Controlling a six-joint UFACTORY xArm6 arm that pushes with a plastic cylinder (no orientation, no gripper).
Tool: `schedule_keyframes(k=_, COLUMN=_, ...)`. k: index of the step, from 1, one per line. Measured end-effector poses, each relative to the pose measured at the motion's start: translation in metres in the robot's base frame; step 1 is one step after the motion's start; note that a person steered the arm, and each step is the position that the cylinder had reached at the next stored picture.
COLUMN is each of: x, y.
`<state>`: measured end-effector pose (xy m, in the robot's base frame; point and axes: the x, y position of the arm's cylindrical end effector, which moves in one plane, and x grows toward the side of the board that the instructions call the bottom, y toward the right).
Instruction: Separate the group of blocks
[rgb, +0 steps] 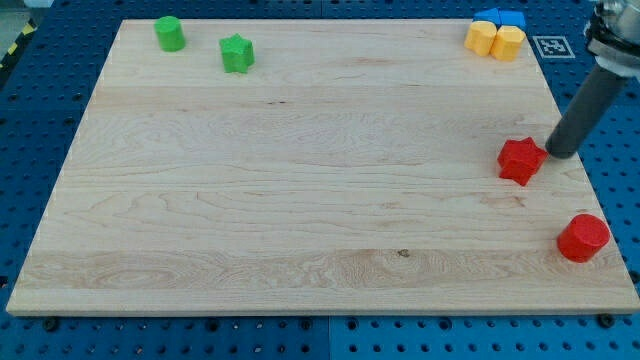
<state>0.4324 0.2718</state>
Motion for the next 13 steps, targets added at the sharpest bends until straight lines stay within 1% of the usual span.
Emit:
schedule_keyframes(k=1, x=-0.001, y=-0.035)
schedule_keyframes(k=2, x=0.019, y=-0.056)
schedule_keyframes(k=3, x=0.038, y=-0.060)
schedule_keyframes(k=4, x=0.032, y=-0.067)
schedule_keyframes(k=5, x=-0.033, y=-0.056)
schedule_keyframes(k=6, x=-0.084, y=0.001)
schedule_keyframes(k=7, x=-0.165, y=0.051)
schedule_keyframes(k=8, x=-0.240, y=0.063)
schedule_keyframes(k=9, x=-0.240, y=0.053)
schedule_keyframes(k=10, x=-0.238, y=0.003)
schedule_keyframes(k=11, x=-0.218, y=-0.027)
schedule_keyframes(k=12, x=-0.183, y=-0.040)
schedule_keyframes(k=13, x=-0.184, y=-0.042)
